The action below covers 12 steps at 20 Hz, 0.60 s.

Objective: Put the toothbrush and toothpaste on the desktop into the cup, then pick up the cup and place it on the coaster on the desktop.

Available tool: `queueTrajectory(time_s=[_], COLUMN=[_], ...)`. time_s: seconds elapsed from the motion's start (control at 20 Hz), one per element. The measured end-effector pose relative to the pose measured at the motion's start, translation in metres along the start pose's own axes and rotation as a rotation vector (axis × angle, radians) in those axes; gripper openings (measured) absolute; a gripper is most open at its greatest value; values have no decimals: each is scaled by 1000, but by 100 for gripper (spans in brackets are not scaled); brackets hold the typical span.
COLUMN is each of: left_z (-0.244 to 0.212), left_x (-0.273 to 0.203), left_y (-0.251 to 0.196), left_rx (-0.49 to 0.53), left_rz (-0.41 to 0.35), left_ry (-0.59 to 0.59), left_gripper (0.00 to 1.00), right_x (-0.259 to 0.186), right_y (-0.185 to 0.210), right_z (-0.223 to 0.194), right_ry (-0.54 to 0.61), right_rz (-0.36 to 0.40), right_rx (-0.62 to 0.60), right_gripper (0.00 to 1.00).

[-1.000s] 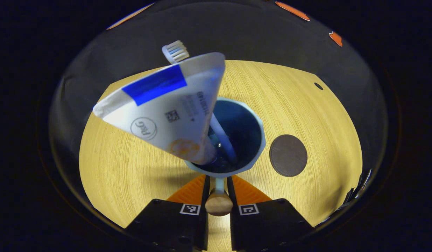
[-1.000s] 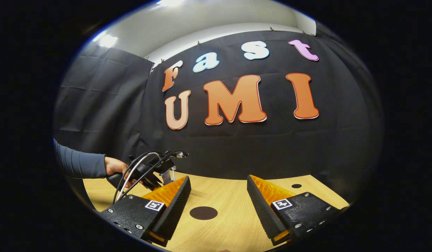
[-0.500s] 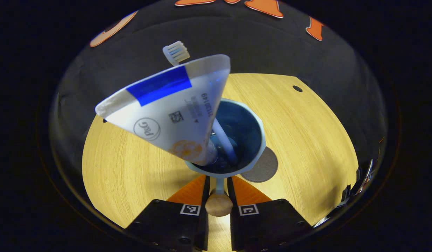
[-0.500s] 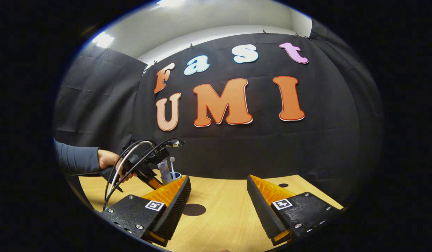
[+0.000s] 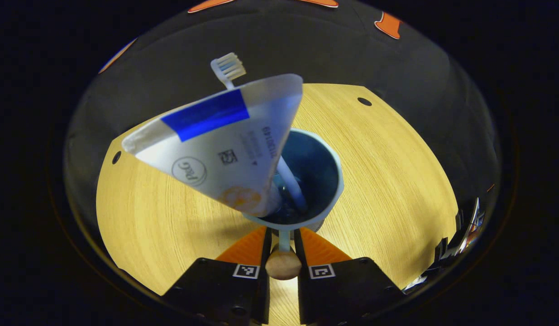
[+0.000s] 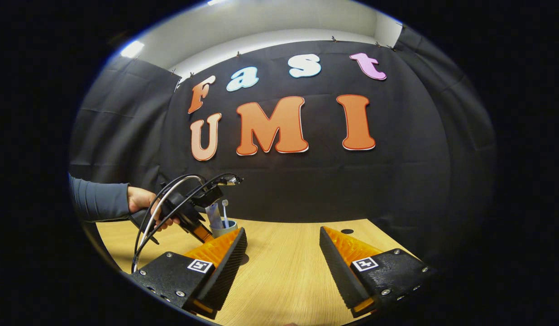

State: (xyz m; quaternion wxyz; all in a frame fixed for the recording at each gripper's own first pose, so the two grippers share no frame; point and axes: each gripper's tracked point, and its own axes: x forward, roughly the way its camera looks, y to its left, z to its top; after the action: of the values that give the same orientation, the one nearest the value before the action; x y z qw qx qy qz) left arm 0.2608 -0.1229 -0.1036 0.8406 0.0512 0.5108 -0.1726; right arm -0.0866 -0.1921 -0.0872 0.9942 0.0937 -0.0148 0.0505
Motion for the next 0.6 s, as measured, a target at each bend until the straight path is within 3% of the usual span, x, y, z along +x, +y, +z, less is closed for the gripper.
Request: queueTrajectory(time_s=[0.25,0.3,0.45,0.6], left_z=[-15,-10,17,19], left_x=[9,3,-21,-28], left_y=[-14,-15,-17,-18], left_rx=[-7,11,69,74], left_rz=[-11,-15,0,28], left_ry=[62,36,-76,-181], left_gripper=[26,35,100,99], right_x=[0,1,6,14], right_y=[-7,-6,-6,0], right_z=[-9,-11,-12,-6], right_ry=[26,30,43,38], right_rz=[-18,-20,-33,-47], right_rx=[7,7,-3,-8], right_gripper=[96,96,96,96])
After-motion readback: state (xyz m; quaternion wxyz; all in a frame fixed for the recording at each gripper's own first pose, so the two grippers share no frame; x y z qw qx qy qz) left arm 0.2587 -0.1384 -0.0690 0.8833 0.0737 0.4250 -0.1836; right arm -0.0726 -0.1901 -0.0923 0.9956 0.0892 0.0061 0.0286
